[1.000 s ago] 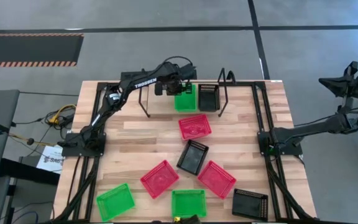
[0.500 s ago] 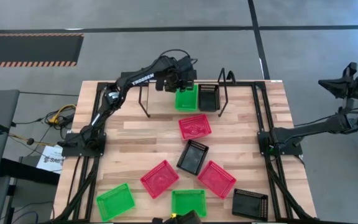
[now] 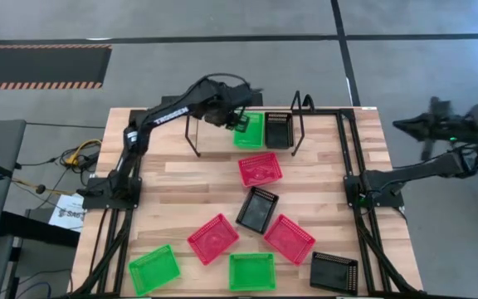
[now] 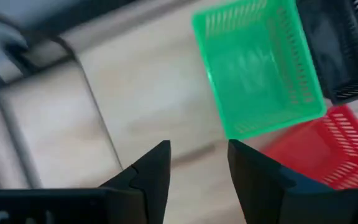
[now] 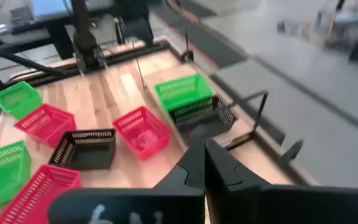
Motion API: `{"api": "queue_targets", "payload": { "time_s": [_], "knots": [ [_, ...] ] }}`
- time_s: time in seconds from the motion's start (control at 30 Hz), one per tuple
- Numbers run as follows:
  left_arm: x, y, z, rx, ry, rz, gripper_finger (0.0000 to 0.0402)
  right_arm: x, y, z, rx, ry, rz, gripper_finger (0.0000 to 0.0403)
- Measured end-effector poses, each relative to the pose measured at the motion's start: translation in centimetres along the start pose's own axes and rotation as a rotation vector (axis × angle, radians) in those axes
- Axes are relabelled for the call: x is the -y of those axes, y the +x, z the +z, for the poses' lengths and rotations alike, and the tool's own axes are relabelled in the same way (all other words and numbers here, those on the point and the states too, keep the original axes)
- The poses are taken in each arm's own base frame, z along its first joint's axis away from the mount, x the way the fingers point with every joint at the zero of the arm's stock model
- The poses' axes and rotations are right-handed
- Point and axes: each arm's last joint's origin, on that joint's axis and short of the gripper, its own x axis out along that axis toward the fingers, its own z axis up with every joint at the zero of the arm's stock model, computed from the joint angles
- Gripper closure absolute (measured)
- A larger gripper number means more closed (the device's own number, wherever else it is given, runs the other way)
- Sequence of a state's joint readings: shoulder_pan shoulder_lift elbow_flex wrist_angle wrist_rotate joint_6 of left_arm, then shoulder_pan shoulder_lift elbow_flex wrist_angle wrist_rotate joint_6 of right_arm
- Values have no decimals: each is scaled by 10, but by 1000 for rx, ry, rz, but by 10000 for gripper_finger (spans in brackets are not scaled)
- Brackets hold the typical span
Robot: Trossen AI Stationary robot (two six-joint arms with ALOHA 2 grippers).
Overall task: Stack baskets on shelf by color
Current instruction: Put the top red bin on the shelf
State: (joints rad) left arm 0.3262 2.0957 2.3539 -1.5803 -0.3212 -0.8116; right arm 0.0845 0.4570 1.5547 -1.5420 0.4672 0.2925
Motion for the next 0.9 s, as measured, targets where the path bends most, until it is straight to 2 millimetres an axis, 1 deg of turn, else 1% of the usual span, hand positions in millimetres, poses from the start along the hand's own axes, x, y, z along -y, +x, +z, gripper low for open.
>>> {"api": "queue_targets", "payload": {
  "time_s": [0.07, 0.17, 0.23, 0.33, 0.43, 0.5, 0.67, 0.77, 0.9],
  "knots": [
    [4, -12, -7, 70, 86, 12, 255, -10, 19, 1, -33, 40, -12, 392],
    [7, -27, -17, 94, 166, -8, 255, -31, 55, 2, -93, 74, -2, 388],
    [9, -33, -23, 99, 254, -22, 255, -45, 81, 0, -148, 101, 4, 386],
    [11, -42, -30, 101, 376, -52, 255, -63, 118, -6, -241, 157, -6, 384],
    [13, -51, -37, 114, 472, -70, 255, -80, 153, -16, -344, 209, -25, 383],
    [14, -57, -42, 126, 540, -80, 255, -91, 174, -23, -383, 228, -30, 384],
    [16, -69, -53, 146, 669, -107, 255, -117, 213, -34, -424, 264, -19, 384],
    [15, -76, -57, 161, 707, -120, 255, -130, 236, -43, -495, 275, -66, 378],
    [8, -87, -64, 183, 717, -127, 255, -141, 254, -53, -577, 265, -122, 363]
  ]
}}
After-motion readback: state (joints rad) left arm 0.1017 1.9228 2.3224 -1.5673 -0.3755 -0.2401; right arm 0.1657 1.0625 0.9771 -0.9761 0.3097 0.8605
